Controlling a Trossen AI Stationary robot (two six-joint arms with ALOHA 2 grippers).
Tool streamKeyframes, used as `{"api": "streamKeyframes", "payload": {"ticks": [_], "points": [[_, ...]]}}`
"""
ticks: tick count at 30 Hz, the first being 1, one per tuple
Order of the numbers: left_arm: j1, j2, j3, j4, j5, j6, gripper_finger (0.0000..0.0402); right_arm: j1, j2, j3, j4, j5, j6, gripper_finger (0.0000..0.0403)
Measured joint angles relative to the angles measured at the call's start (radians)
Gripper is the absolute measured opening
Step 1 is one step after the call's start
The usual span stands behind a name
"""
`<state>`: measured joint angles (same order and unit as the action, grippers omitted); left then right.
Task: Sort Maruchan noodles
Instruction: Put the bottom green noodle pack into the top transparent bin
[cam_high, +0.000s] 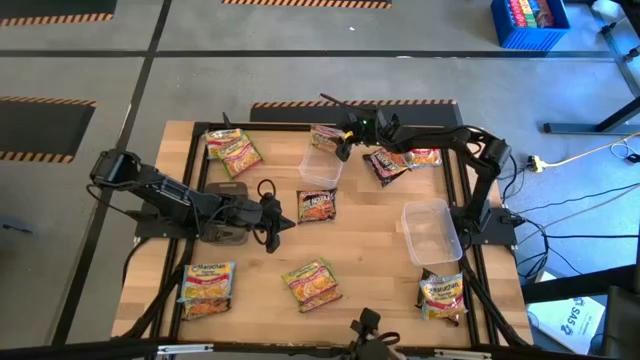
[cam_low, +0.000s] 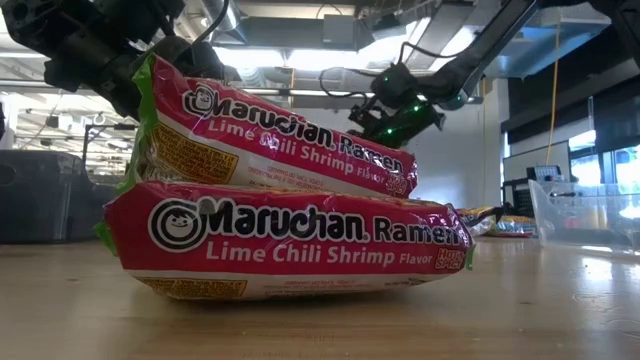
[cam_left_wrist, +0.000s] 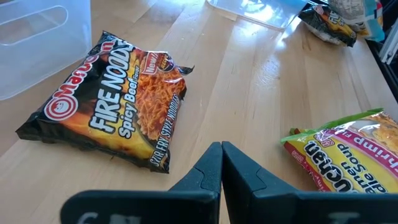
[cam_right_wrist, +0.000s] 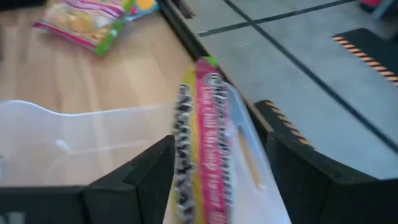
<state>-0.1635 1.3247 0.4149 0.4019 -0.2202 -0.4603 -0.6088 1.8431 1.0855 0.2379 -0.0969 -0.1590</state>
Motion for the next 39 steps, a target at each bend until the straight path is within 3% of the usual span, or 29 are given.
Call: {"api": "streamKeyframes", "payload": {"ticks": [5, 11, 19, 27, 34, 39], "points": [[0.0, 0.0, 0.0, 0.003, 0.0, 0.0, 0.0001, -0.001, -0.003, 0.0, -0.025, 0.107, -0.067, 0.0237], [0.0, 0.0, 0.0, 0.004, 0.0, 0.0, 0.0001, 0.009, -0.037, -0.001, -0.036, 0.106, -0.082, 0.0237], [0.0, 0.0, 0.0, 0.003, 0.0, 0.0, 0.0001, 0.055, -0.237, -0.001, -0.33, 0.106, -0.09, 0.0237], [0.002, 0.0, 0.0, 0.003, -0.007, 0.0, 0.0001, 0.267, -0.375, 0.0, -0.694, 0.053, 0.018, 0.0237], [0.002, 0.0, 0.0, 0.011, -0.051, -0.001, 0.0001, 0.48, -0.371, -0.098, -0.636, 0.082, 0.139, 0.0237], [0.002, 0.0, 0.0, 0.013, -0.064, -0.005, 0.0004, 0.572, -0.401, -0.182, -0.626, 0.154, 0.245, 0.0237]]}}
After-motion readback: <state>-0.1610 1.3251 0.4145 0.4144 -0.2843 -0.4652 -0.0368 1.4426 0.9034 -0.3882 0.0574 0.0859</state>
